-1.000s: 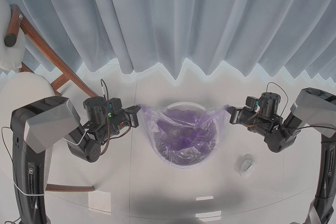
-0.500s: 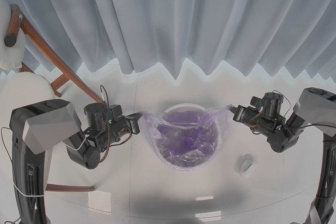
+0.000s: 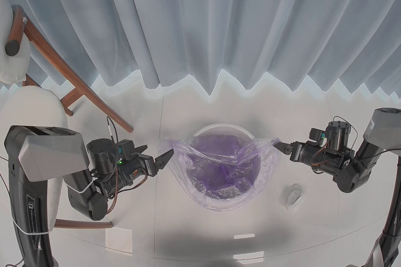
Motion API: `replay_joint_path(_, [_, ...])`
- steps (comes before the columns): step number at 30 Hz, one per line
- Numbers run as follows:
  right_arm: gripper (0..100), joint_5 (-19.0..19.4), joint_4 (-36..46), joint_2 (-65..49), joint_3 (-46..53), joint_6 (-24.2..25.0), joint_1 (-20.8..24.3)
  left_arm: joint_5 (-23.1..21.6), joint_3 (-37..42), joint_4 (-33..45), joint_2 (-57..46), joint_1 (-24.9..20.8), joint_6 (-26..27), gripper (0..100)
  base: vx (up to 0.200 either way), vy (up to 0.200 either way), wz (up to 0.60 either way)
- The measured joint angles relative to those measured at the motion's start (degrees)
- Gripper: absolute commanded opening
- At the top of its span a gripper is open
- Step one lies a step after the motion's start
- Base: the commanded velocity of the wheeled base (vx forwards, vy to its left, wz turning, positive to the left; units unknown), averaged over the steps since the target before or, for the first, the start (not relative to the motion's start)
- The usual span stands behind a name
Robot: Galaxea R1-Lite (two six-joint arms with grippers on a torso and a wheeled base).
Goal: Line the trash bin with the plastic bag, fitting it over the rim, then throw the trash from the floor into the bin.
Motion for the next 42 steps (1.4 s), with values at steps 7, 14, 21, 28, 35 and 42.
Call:
replay_joint_path(7, [100,3.62,-1.95,-4.24,5.27,0.13,-1.23,-0.2,9.87,-0.82,-6.12,0.27,-2.07,100,0.0,0.0,0.0])
replay_joint_path(14, [100,4.46,-4.16,-6.53,7.01,1.07,-3.74,-0.44,14.17,-0.27,-14.64,-1.66,-3.8,100,0.0,0.0,0.0])
replay_joint_path(21, [100,4.49,-4.24,-6.64,9.33,2.44,-5.62,-0.94,17.94,0.55,-18.69,-5.9,-14.58,100,0.0,0.0,0.0])
replay_joint_path(28, [100,4.44,-4.55,-6.27,10.12,3.45,-3.56,-0.63,14.08,4.82,-17.73,-11.74,-25.81,100,0.0,0.0,0.0])
replay_joint_path(35, [100,3.4,-6.41,-5.38,10.62,3.29,-1.12,-0.55,0.46,19.58,-15.43,-13.95,-35.24,100,0.0,0.0,0.0])
replay_joint_path(42, [100,1.89,-9.63,-3.78,11.19,3.23,0.11,-0.68,-9.65,25.58,-11.74,-15.32,-39.57,100,0.0,0.0,0.0])
